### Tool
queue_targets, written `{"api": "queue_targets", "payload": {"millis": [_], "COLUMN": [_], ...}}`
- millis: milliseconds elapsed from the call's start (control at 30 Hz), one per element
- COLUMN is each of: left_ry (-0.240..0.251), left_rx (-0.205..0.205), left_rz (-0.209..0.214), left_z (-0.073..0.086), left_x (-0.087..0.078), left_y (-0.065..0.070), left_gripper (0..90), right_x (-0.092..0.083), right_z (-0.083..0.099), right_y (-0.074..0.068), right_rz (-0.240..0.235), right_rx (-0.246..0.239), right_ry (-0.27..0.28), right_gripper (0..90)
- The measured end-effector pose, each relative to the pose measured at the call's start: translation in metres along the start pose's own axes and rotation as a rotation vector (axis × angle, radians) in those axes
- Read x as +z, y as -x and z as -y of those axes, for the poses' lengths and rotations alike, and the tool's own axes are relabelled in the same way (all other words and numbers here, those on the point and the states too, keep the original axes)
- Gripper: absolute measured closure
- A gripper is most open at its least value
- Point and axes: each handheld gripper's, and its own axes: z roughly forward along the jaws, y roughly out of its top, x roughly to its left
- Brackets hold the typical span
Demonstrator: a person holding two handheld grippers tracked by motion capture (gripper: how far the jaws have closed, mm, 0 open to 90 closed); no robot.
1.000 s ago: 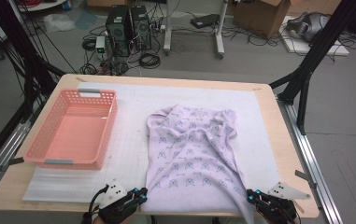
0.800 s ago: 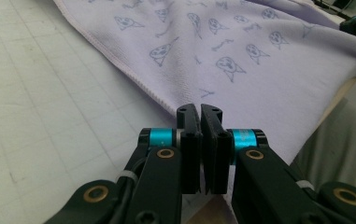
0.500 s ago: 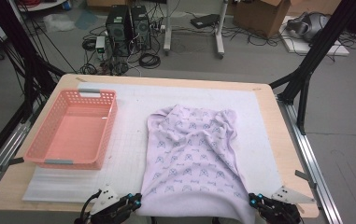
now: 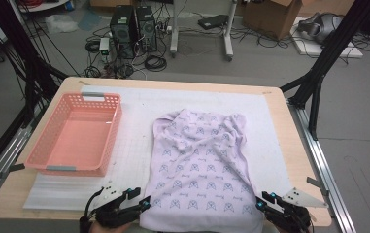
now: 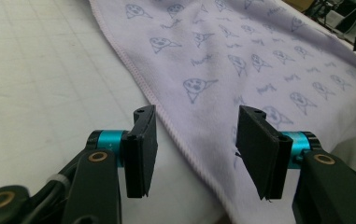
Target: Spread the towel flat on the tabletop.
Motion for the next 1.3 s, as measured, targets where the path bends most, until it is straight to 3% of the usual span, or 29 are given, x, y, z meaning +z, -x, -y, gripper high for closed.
{"api": "queue_targets", "payload": {"millis": [133, 300, 400, 433, 500, 567, 733, 1067, 1133, 1200, 1267, 1300], "left_ry": [-0.041, -0.025, -0.019, -0.02, -0.027, -0.028, -0.046, -0.046, -0.037, -0.018, 0.005, 0.015], "left_rx": [0.005, 0.092, 0.197, 0.214, 0.196, 0.193, 0.132, 0.102, 0.094, 0.091, 0.061, 0.053], "left_rz": [0.017, -0.027, -0.094, -0.099, -0.072, -0.06, -0.009, 0.037, 0.05, 0.016, -0.006, -0.007], "left_z": [-0.003, 0.001, 0.006, 0.006, 0.005, 0.005, 0.006, 0.015, 0.014, 0.011, 0.005, 0.003], "left_x": [0.017, 0.021, 0.022, 0.022, 0.021, 0.021, 0.014, -0.012, -0.013, -0.013, -0.012, -0.012], "left_y": [0.003, 0.013, 0.02, 0.021, 0.021, 0.021, 0.016, 0.02, 0.018, 0.016, 0.013, 0.011], "left_gripper": [46.5, 44.4, 57.3, 63.8, 76.9, 81.7, 83.5, 83.2, 81.5, 70.8, 57.9, 55.8], "right_x": [0.015, 0.032, 0.032, 0.032, 0.031, 0.032, 0.029, 0.014, 0.012, 0.009, 0.006, 0.004], "right_z": [-0.007, -0.011, -0.012, -0.011, -0.011, -0.011, -0.01, -0.001, 0.001, 0.0, -0.001, -0.003], "right_y": [-0.001, -0.004, -0.007, -0.007, -0.008, -0.009, -0.009, -0.014, -0.014, -0.012, -0.009, -0.007], "right_rz": [-0.003, 0.016, 0.015, 0.008, -0.005, -0.02, -0.032, -0.083, -0.104, -0.089, -0.083, -0.071], "right_rx": [-0.014, -0.033, -0.05, -0.058, -0.066, -0.06, -0.053, -0.07, -0.07, -0.062, -0.037, -0.025], "right_ry": [-0.018, -0.058, -0.063, -0.059, -0.061, -0.066, -0.065, -0.072, -0.074, -0.06, -0.027, -0.003], "right_gripper": [62.8, 56.8, 66.0, 70.0, 78.6, 82.5, 84.1, 83.5, 78.3, 72.7, 69.7, 69.6]}}
